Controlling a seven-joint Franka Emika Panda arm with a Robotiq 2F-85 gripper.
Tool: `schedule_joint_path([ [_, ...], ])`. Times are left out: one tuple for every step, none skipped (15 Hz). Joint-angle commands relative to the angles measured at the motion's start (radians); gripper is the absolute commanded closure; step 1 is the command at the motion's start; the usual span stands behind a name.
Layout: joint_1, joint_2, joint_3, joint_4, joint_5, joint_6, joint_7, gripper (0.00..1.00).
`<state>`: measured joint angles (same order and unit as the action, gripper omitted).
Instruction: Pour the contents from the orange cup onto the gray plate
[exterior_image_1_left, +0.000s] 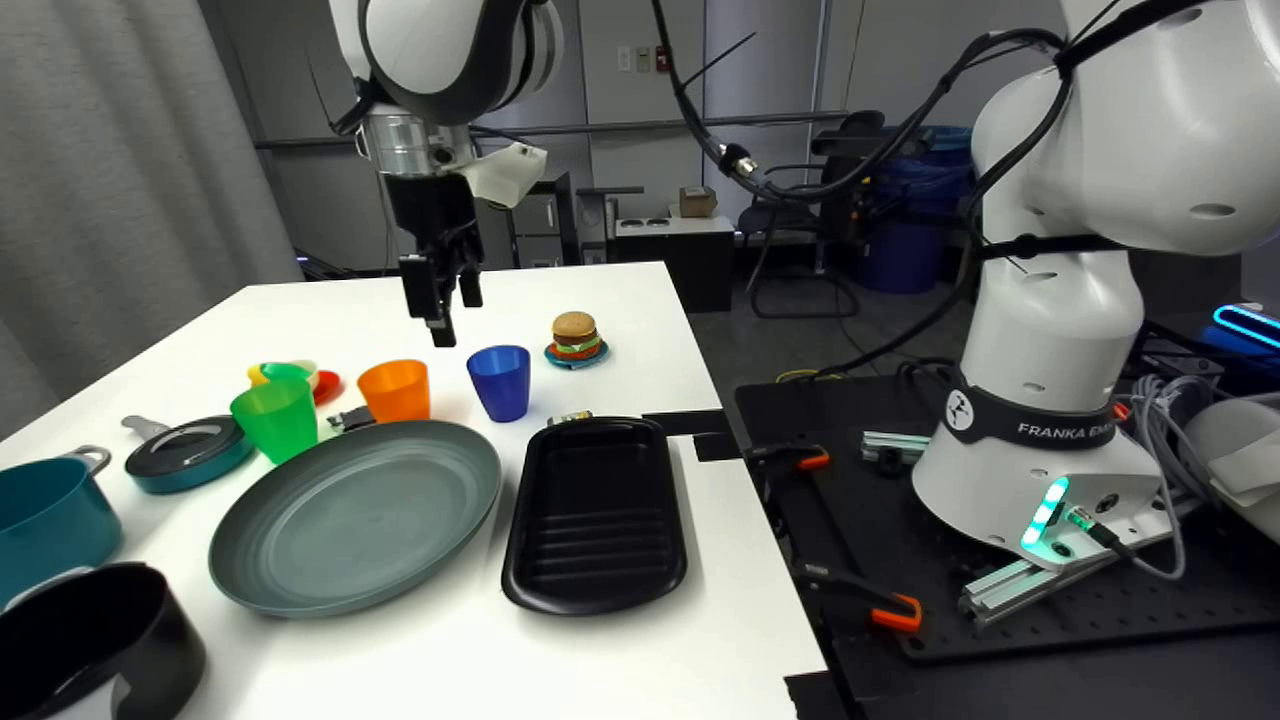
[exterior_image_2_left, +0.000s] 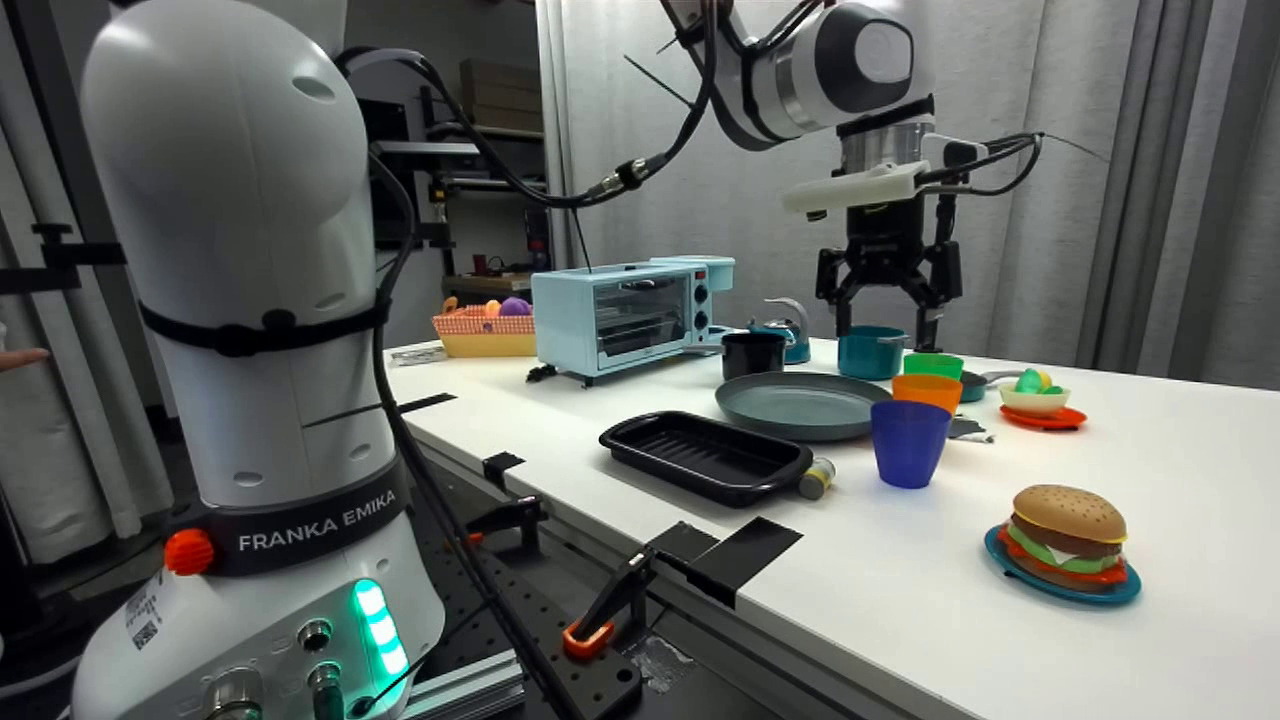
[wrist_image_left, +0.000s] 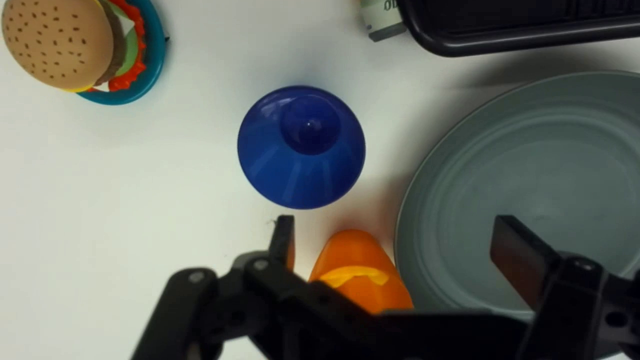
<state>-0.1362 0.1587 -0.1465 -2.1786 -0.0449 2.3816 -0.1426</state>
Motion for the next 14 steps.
schedule_joint_path([
  [-0.023, 0.093, 0.002, 0.110, 0.039, -0.004, 0.009, 0.00],
  [-0.029, 0.111, 0.002, 0.131, 0.047, -0.004, 0.009, 0.00],
  [-0.035, 0.129, 0.002, 0.150, 0.054, -0.006, 0.010, 0.00],
  [-0.040, 0.146, 0.002, 0.168, 0.062, -0.003, 0.011, 0.00],
  [-0.046, 0.164, 0.002, 0.188, 0.067, -0.005, 0.011, 0.00],
  [-0.052, 0.179, 0.002, 0.205, 0.075, -0.008, 0.011, 0.00],
  [-0.058, 0.194, 0.003, 0.222, 0.084, -0.008, 0.011, 0.00],
  [-0.063, 0.207, 0.004, 0.238, 0.089, -0.009, 0.013, 0.00],
  [-0.066, 0.220, 0.004, 0.252, 0.092, -0.009, 0.018, 0.00],
  [-0.067, 0.230, 0.006, 0.264, 0.097, -0.011, 0.024, 0.00],
  [-0.068, 0.241, 0.007, 0.277, 0.098, -0.011, 0.028, 0.00],
  [-0.069, 0.252, 0.007, 0.289, 0.100, -0.012, 0.031, 0.00],
  [-0.070, 0.264, 0.008, 0.302, 0.102, -0.013, 0.033, 0.00],
  [-0.073, 0.275, 0.009, 0.314, 0.104, -0.014, 0.033, 0.00],
])
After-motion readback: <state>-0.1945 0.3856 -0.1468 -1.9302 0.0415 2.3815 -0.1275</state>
